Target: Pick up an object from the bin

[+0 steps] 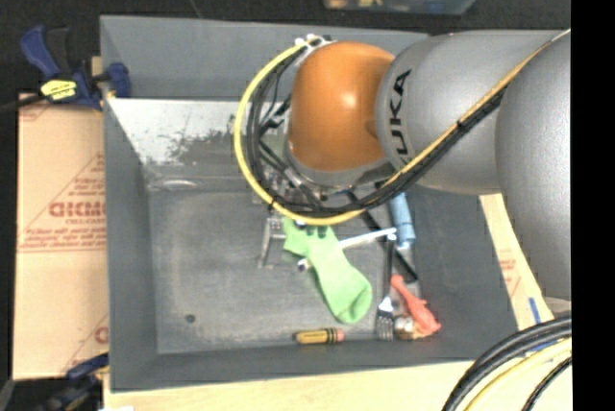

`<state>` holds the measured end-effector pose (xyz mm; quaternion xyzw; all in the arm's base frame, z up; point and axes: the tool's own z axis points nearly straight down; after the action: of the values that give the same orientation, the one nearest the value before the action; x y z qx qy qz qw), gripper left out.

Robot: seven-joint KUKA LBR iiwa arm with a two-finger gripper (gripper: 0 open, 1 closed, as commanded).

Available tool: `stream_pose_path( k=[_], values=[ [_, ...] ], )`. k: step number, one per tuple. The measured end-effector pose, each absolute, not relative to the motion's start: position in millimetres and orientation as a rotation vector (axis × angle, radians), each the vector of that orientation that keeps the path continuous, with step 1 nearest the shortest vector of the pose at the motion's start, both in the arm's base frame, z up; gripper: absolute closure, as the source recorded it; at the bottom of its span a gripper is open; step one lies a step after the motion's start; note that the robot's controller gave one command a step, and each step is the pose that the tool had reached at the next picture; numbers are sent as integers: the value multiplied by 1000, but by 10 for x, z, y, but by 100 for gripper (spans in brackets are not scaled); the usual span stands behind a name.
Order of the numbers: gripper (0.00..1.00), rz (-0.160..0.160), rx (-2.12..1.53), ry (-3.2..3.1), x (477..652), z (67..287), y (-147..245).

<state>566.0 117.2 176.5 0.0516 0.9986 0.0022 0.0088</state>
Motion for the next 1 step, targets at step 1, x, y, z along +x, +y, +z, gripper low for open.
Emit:
stream_pose_path(
  k=[1],
  values=[
    [0,-3,-61,3147,5412,1853,848]
  ],
)
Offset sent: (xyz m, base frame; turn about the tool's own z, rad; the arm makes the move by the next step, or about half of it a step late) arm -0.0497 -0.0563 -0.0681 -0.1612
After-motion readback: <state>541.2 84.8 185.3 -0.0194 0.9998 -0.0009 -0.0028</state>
